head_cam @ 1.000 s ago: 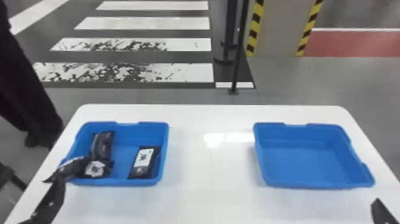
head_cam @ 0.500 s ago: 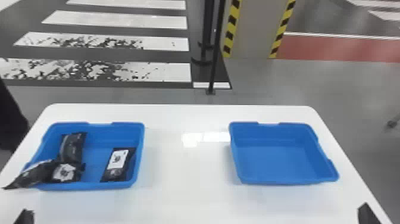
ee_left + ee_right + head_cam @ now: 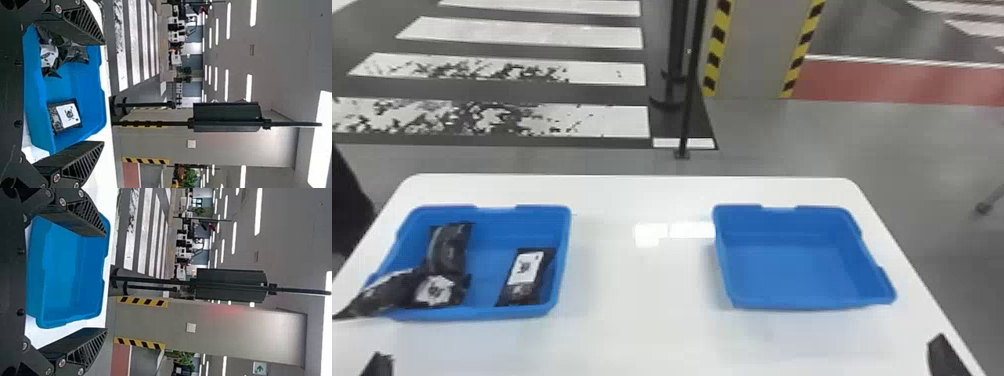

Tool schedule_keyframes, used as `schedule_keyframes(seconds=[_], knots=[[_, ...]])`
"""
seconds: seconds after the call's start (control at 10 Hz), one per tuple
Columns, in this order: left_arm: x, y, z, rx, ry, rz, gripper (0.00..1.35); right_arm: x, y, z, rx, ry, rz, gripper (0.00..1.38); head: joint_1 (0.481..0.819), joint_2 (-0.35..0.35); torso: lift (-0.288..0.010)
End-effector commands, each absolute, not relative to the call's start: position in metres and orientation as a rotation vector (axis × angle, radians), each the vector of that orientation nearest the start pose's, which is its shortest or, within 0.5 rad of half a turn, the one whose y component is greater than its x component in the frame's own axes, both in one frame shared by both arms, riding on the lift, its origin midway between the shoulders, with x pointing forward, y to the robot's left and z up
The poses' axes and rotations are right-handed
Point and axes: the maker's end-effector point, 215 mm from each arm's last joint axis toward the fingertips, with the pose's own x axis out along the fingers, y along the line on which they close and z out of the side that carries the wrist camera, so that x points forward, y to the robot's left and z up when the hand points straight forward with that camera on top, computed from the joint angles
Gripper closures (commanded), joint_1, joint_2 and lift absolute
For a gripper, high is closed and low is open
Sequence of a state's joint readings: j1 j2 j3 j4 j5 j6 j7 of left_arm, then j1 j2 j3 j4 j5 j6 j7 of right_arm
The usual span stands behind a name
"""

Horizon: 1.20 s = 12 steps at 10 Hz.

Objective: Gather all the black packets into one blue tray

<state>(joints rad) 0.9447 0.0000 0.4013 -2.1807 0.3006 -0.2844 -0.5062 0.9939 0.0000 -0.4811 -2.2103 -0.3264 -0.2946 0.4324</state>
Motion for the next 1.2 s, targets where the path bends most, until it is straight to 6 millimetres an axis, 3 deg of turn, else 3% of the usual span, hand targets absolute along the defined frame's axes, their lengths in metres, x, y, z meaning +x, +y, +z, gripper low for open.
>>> schedule_keyframes(seconds=[0.0,1.1], knots=[[0.290,0.321,-0.318,0.017,0.014,-0.180,0.14,0.275,-0.370,-0.299,-0.093,0.014,0.061,0.18,0.695,-0.099,-0.110],[0.291,0.317,-0.327,-0.012,0.039,-0.183,0.14,0.279,-0.363,-0.308,-0.061,0.031,0.068,0.18,0.695,-0.099,-0.110]])
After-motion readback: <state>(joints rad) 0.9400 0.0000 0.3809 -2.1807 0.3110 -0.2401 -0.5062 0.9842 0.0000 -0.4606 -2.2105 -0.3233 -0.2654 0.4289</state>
